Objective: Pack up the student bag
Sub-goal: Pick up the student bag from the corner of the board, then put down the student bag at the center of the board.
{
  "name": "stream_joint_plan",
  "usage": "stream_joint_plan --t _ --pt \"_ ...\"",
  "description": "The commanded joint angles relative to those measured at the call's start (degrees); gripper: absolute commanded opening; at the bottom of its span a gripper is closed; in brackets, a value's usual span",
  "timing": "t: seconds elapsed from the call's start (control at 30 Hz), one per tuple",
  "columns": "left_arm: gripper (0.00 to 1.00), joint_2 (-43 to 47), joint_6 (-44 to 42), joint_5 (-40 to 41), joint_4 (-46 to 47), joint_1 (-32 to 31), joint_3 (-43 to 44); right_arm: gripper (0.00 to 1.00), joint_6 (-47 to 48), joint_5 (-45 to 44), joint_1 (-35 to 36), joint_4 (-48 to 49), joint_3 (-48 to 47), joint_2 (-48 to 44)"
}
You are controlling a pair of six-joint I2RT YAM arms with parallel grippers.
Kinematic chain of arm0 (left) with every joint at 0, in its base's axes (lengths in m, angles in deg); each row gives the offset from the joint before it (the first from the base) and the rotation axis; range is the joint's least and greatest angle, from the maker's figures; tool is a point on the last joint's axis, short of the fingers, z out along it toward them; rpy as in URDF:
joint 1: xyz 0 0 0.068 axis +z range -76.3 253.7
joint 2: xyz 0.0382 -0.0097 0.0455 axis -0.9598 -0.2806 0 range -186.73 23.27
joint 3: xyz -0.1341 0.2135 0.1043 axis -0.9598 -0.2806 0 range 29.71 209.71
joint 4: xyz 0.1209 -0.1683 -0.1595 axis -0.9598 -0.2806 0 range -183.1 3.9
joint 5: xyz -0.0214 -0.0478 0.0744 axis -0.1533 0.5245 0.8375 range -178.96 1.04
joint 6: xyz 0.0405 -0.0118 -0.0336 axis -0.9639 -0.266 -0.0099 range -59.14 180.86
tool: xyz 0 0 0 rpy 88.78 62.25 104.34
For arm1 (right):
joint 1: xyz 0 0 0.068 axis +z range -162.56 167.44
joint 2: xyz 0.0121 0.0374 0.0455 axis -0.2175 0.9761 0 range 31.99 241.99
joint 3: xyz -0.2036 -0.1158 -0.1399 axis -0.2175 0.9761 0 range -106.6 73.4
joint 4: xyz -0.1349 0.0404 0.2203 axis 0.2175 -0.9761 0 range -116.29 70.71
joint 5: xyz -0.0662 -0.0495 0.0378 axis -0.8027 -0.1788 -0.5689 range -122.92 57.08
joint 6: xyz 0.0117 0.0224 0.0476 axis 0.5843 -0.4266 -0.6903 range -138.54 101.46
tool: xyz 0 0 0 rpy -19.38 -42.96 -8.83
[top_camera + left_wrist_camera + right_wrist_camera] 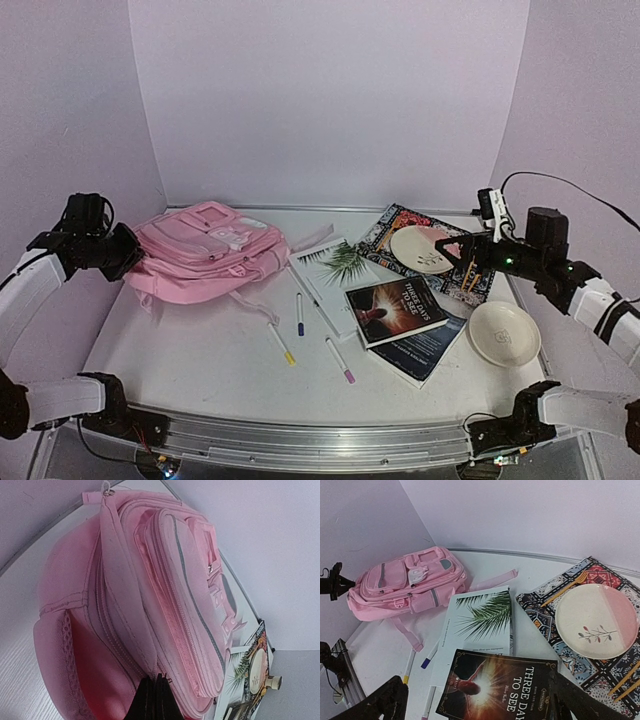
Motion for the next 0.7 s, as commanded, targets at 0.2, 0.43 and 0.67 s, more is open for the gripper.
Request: stream_joint_plan --t 0.2,0.43,0.67 --pt "0.0 5.6 1.4 7.7 -1.3 -0.3 4.0 0.98 -1.5 -4.7 12.2 1.7 -6.5 12.3" --pt "0.0 -0.4 -3.4 23.8 -1.3 -0.3 14.2 0.98 -1.2 -5.9 17.8 2.8 -8.9 19.5" --pt "0.0 -2.8 -7.2 21.8 -1.3 -0.3 17.0 0.98 -1.8 -7.5 18.8 3.1 -10.0 21.3"
